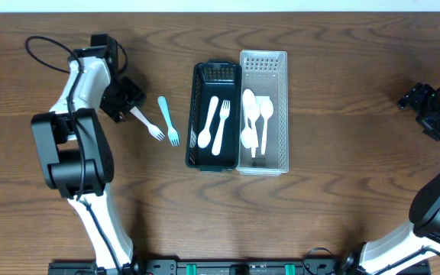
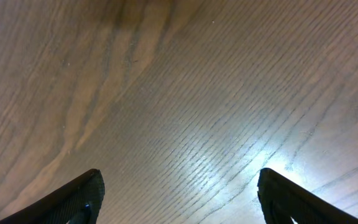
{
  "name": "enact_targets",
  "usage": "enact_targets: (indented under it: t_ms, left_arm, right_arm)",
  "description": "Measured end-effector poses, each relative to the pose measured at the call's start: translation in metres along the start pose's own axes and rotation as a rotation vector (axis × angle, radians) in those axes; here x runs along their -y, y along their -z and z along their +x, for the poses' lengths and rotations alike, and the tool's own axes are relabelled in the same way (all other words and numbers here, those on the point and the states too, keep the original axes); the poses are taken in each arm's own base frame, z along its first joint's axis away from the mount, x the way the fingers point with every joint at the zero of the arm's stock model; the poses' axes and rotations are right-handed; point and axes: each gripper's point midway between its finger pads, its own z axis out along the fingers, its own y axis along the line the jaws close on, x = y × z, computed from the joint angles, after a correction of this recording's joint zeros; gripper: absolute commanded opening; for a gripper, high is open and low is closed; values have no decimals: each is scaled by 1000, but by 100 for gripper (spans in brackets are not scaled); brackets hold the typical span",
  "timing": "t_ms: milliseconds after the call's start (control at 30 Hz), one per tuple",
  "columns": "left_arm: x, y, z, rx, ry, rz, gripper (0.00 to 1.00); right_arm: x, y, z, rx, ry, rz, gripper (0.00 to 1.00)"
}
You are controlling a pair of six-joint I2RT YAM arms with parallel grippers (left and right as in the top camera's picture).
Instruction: Pack container
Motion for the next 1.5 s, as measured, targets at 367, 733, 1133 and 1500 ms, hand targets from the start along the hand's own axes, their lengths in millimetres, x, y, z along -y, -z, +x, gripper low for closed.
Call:
enact_targets:
  t_ms: [367, 733, 1133, 1500]
  left_arm:
    - [13, -18, 28, -46, -71, -18, 52]
    - [15, -23, 36, -44, -76, -37, 30]
    - [-3, -18, 59, -142, -72, -102, 6]
    - [56, 134, 87, 131, -508, 123, 6]
  right_arm:
    - [0, 0, 0, 0, 0, 0, 82]
    - [2, 0, 4, -15, 0, 6, 82]
    - [2, 0, 4, -16, -1, 7, 82]
    - [2, 0, 4, -15, -1, 7, 82]
